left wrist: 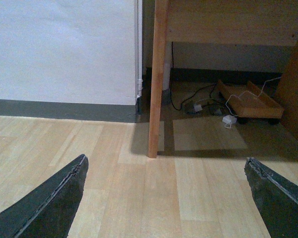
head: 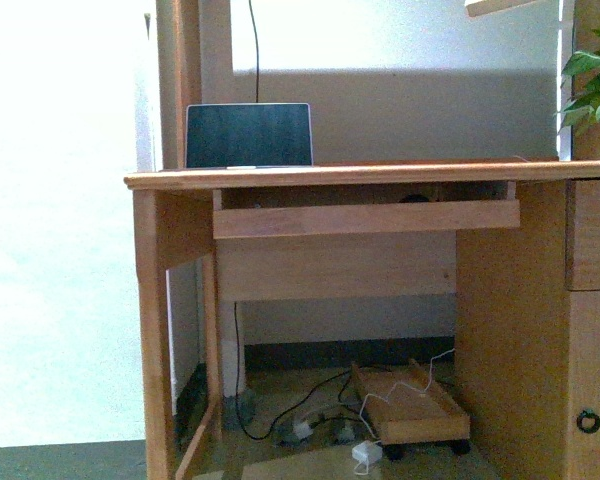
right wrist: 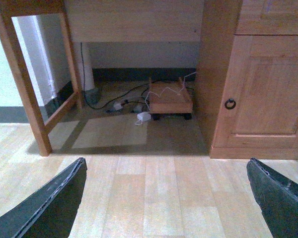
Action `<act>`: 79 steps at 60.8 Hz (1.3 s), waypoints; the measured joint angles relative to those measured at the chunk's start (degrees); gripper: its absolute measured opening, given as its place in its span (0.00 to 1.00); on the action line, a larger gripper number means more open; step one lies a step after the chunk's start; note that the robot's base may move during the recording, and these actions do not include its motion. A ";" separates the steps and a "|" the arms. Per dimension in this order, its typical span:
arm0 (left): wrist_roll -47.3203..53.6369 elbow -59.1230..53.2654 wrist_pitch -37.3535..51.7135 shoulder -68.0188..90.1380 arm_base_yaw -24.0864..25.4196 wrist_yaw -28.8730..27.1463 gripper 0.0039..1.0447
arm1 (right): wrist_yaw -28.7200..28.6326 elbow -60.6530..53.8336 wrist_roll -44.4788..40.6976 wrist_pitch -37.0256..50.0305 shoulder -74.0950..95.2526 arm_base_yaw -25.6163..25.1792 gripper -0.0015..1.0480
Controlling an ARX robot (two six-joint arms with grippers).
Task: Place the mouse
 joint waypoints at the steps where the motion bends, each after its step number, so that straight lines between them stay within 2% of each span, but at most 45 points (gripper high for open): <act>1: 0.00 0.00 0.00 0.00 0.00 0.00 0.93 | -0.02 0.00 0.00 0.00 0.00 0.00 0.93; 79: 0.00 0.00 0.00 0.00 0.00 0.00 0.93 | -0.04 0.00 0.00 0.00 0.00 0.00 0.93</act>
